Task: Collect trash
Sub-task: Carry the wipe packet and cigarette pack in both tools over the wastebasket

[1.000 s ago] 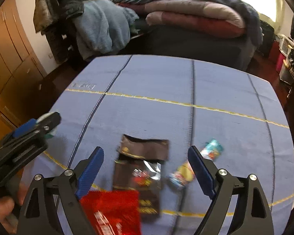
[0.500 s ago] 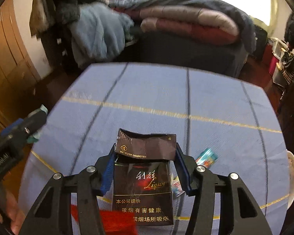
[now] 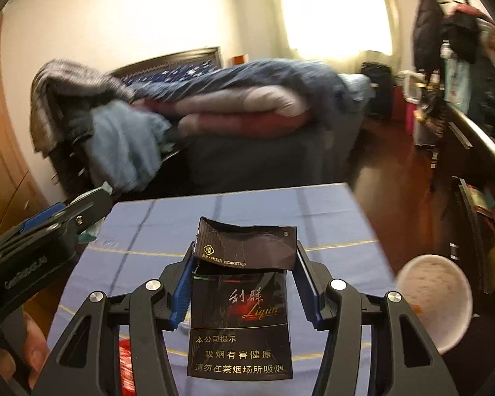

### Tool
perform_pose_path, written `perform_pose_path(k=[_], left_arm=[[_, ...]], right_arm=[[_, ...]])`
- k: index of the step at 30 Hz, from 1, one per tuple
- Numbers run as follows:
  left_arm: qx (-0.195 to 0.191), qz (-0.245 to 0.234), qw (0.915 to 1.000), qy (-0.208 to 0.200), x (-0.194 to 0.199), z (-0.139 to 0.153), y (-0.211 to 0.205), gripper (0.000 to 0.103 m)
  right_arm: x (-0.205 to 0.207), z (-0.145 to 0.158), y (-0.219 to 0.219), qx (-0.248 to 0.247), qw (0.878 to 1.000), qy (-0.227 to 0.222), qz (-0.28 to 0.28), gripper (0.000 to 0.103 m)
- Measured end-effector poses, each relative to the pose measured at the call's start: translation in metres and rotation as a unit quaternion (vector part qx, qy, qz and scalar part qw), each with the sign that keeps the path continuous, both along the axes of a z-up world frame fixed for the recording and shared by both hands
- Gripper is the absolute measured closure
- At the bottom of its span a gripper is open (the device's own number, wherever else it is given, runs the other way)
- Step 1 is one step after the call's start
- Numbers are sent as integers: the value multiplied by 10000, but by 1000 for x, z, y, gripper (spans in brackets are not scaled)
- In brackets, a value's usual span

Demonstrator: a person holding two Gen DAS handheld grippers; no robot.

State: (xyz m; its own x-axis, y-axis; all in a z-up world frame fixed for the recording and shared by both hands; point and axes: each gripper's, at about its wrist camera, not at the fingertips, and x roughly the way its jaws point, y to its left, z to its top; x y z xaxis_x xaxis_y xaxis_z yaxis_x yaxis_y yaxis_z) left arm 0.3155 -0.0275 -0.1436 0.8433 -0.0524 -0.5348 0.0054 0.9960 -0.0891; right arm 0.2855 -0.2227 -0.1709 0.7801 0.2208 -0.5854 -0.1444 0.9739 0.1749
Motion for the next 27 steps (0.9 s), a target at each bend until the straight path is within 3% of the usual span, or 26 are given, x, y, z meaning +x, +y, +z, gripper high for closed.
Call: perform_pose_path(k=[14,27], left_arm=[[182,-1198,9920,-358,-12,29,-153,22],[246,-2145,9764,-61,-4,5,-258,22]], right_arm=[[-45,9,-137,204,9940,-249,-1046,48],[-57,-15,-224,362,9798,-86,-1963,48]])
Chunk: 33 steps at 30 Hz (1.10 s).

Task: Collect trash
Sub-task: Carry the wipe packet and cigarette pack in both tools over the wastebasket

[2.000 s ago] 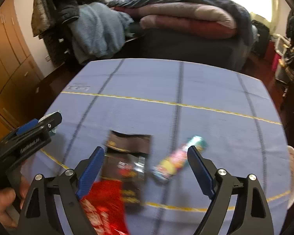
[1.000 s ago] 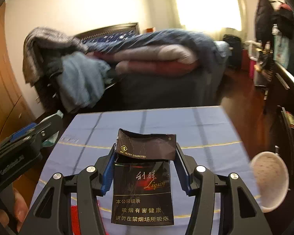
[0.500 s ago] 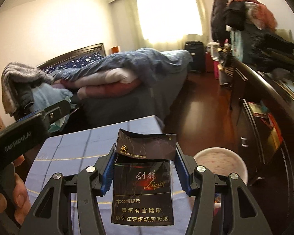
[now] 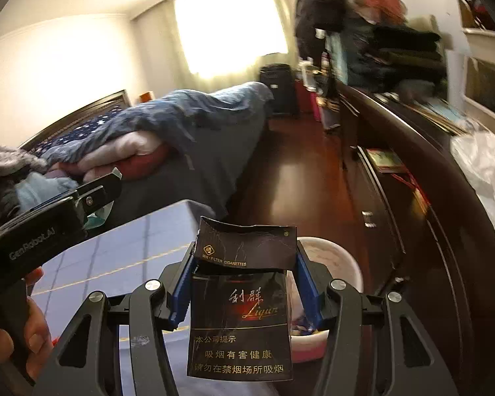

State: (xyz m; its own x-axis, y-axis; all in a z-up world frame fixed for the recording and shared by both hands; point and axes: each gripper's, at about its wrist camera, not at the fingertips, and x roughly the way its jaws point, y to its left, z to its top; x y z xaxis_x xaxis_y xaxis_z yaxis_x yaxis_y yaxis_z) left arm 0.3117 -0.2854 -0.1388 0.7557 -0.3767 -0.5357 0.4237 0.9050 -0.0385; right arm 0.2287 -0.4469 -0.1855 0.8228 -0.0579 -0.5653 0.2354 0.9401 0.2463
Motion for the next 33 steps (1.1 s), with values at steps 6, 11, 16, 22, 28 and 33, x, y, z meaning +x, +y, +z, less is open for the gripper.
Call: perform_pose_path(k=[6,11,16,22,28,33], left_arm=[[140,-364,9991,178,9,-23,-43,22],[201,-606,9967,493,24,-50,-75,22],[269,-743,9925,935,44,-85,-98,22],[490,-770,9871,1313,69,-124,-123,16],[398,-717,9813,1740,93,-149,-123,11],[322,-727,9797,1842,100,-155,-117,8]], right_arm=[[0,-23,-39,94,9986,239,-465,48],[4,-45,-64,184,9959,461,-760,48],[16,-75,-83,215,9918,769,-1001,48],[37,-110,-99,225,9863,1114,-1195,48],[58,-131,-100,123,9845,1354,-1104,46],[66,-140,-98,68,9836,1437,-1088,43]])
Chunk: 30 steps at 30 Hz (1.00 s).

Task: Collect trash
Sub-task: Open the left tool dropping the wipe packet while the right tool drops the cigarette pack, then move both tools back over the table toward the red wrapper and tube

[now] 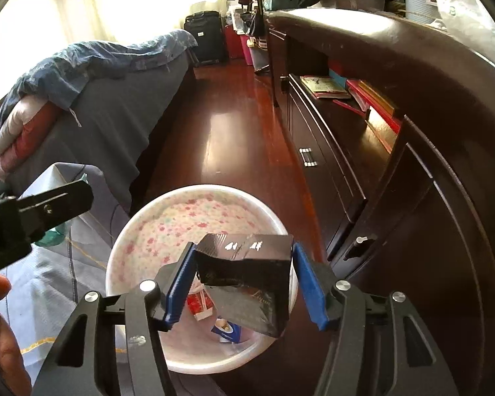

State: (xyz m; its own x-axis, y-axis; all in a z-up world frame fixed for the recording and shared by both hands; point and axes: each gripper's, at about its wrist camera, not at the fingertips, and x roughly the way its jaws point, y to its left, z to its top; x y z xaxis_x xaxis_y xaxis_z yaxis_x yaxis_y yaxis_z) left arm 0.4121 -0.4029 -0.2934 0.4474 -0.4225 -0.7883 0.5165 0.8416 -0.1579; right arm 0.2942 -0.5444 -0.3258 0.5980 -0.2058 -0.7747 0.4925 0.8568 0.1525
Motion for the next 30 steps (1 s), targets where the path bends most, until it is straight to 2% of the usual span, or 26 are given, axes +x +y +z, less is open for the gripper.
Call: perform_pose_path(k=[9,18,25,27,30], left_arm=[[7,-144,9999,87,4,-3,-7,4],[-125,-84,9999,-40,3,15,1,4],[-286,88,9990,-343,-17,48,30,4],[-187,220,9982,-531,-26,60,46,4],[177,646,9944,-821,-42,73,82,4]], right_arm=[[2,-4,5,-66,9999,87,10,42],[0,1,2,-69,9999,83,-55,40],[-16,22,17,-189,9998,81,52,35],[-22,31,26,-207,9997,25,153,31],[-31,49,48,-210,9988,-129,424,26]])
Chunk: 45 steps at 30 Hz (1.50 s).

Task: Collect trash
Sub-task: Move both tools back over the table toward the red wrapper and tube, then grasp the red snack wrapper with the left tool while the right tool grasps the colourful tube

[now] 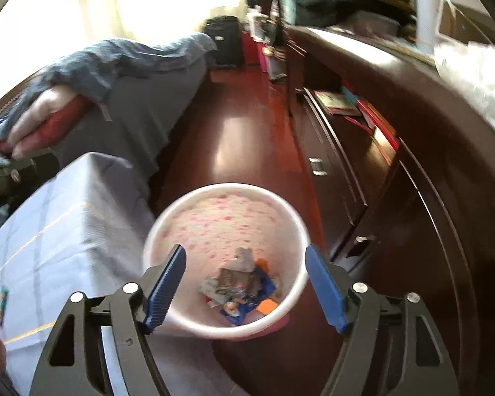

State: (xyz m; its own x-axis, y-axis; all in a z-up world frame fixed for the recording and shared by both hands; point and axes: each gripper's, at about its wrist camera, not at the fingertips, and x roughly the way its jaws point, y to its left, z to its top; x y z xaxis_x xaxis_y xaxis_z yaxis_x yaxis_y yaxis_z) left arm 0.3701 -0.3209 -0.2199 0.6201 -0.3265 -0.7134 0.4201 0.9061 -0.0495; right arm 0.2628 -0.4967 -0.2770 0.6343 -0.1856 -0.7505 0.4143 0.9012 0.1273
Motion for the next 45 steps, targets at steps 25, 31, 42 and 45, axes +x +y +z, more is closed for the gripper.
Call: perform_pose_path(k=[25,31,42,45], left_arm=[[75,4147,9006,1298,-127,-61,324,4],[146,3918,9097,1372,-119,-77,315,9],[260,3579,9278,1021,-118,-71,321,58],[206,3624,9277,877,-119,-65,337,64]], right_arm=[[-22,54,242,-110,9571,-327,2876,18],[-21,61,255,-217,9565,-353,2886,18],[-1,51,286,-120,9535,-206,3005,19],[7,46,302,-106,9507,-152,3095,19]])
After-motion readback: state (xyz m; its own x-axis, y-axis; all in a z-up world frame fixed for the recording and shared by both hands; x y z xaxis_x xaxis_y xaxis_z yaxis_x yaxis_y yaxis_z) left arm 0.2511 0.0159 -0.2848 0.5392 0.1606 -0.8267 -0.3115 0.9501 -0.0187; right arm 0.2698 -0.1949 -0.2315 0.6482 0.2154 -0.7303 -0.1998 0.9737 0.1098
